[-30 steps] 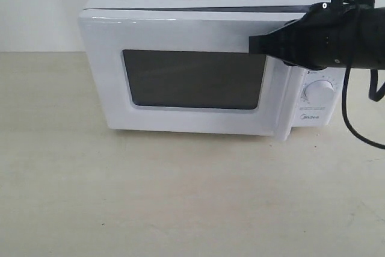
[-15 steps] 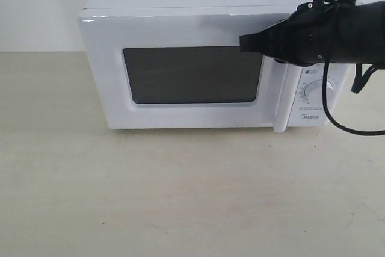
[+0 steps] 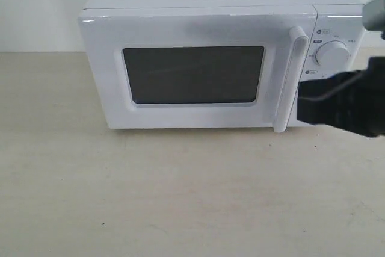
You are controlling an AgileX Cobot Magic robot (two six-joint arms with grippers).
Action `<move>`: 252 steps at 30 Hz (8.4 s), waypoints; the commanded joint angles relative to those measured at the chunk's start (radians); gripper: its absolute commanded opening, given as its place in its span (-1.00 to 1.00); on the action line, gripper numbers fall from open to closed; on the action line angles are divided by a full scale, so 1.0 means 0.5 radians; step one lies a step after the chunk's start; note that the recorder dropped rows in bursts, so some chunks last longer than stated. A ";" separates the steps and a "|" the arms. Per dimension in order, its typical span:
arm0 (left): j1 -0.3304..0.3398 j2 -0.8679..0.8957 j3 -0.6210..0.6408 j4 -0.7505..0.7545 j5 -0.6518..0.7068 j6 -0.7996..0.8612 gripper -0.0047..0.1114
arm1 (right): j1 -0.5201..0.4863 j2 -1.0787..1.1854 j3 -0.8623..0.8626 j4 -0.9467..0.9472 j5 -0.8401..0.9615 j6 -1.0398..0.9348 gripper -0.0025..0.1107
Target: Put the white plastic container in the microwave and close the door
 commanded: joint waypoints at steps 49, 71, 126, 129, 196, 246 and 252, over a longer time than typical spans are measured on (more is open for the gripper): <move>0.004 -0.012 0.010 0.009 -0.018 -0.014 -0.84 | -0.674 -1.604 0.737 0.001 -0.128 -0.023 -0.96; 0.004 -0.016 0.010 0.009 -0.019 -0.014 -0.84 | -0.674 -1.871 0.936 -0.877 -0.300 0.673 -0.96; 0.004 -0.016 0.010 0.009 -0.019 -0.014 -0.84 | -0.815 -1.929 0.936 -3.096 0.502 2.691 -0.96; 0.004 -0.016 0.010 0.009 -0.019 -0.014 -0.84 | -0.814 -1.929 0.936 -3.096 0.502 2.695 -0.96; 0.004 -0.016 0.010 0.009 -0.019 -0.014 -0.84 | -0.814 -1.929 0.936 -3.074 0.503 2.707 -0.96; 0.071 -0.696 1.264 0.033 -1.065 0.385 -0.84 | -0.814 -1.929 0.936 -3.074 0.503 2.707 -0.96; 0.071 -0.696 1.264 0.030 -1.065 0.298 -0.84 | -0.814 -1.929 0.936 -3.074 0.503 2.707 -0.96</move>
